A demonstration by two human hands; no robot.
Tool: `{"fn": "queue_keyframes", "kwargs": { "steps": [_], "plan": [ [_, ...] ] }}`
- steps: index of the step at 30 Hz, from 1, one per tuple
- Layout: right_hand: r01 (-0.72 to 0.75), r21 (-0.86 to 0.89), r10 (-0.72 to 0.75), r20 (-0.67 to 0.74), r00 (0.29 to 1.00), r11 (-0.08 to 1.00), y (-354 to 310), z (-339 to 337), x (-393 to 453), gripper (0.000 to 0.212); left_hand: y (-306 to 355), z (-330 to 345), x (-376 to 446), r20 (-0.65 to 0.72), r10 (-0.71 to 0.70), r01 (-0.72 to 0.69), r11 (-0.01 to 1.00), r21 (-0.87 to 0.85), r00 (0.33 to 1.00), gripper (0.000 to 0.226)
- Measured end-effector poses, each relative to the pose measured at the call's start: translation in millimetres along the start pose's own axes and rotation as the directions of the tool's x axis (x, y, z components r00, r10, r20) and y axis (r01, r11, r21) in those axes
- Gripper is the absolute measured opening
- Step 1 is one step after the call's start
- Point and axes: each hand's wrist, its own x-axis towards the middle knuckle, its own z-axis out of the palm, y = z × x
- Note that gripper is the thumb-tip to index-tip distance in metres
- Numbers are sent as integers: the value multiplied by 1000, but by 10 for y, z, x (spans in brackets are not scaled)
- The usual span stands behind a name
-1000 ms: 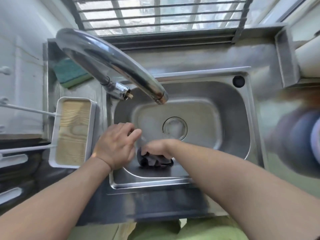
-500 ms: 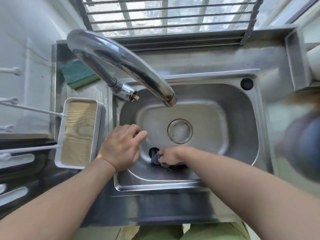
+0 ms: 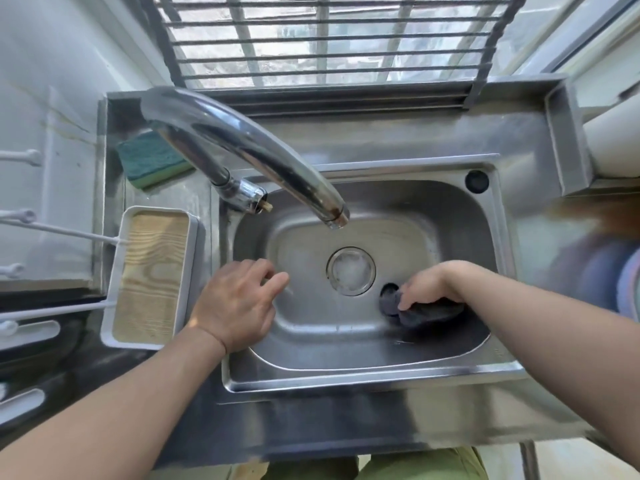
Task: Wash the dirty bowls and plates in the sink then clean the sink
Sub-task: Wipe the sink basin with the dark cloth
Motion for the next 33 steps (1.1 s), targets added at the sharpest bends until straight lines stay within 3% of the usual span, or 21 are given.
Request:
{"fn": "queue_keyframes", "kwargs": {
  "steps": [3,7,10,12,14,17,18,20,21,23,25,26,27,28,31,33],
  "plan": [
    [125,-135,-128,-13,992,983,-352,508,171,16,-1,-3,2,-9,-2,2,1000,-2,1000,34],
    [320,0,-320,-40,947,947,-1149,948,274,15,4,-6,9,-22,4,-4,1000,-14,1000,33],
    [401,207,-390,-96,916,892,-1603,1084,441,27,2,9,-5,-37,9,-10,1000,-23,999,29],
    [440,299,-387,-220,895,847,-1932,1130,522,35,-7,26,1,-37,7,-8,999,-36,999,30],
    [491,262,-382,-374,845,831,-2197,1014,521,42,-13,36,8,-34,-6,5,999,-40,999,30],
    [516,214,-303,-603,738,830,-2406,505,718,35,-10,45,19,-30,-5,4,1000,-20,1000,30],
    [507,221,-266,-644,717,833,-2415,284,839,41,-9,43,17,-26,-3,3,1000,-16,1000,31],
    [377,251,-151,-620,770,892,-2339,-86,1394,55,-14,31,18,-23,0,0,1000,-9,1000,31],
    [331,212,-139,-613,778,920,-2277,-237,1645,51,-16,26,21,-22,0,-1,1000,-6,1000,32],
    [208,252,-11,-613,790,945,-2044,-331,1261,37,-8,16,20,-15,1,-1,1000,-6,1000,32],
    [194,458,244,-731,637,868,-1659,-493,937,48,5,2,19,-10,4,-4,1000,-1,1000,33],
    [113,478,337,-749,570,871,-1402,-599,826,53,4,-1,20,-13,9,-9,1000,-1,1000,33],
    [-2,425,362,-769,528,905,-1122,-676,751,53,3,-5,22,-17,12,-12,1000,-5,1000,33],
    [-72,404,378,-755,536,912,-875,-708,619,50,2,-11,21,-18,11,-12,1000,-10,1000,33],
    [-142,257,291,-769,569,956,-336,-703,477,45,10,-30,21,-13,8,-8,1000,-7,1000,34],
    [-184,179,256,-727,637,967,-211,-454,296,40,18,-39,17,-2,7,-7,1000,-2,1000,35]
  ]
}}
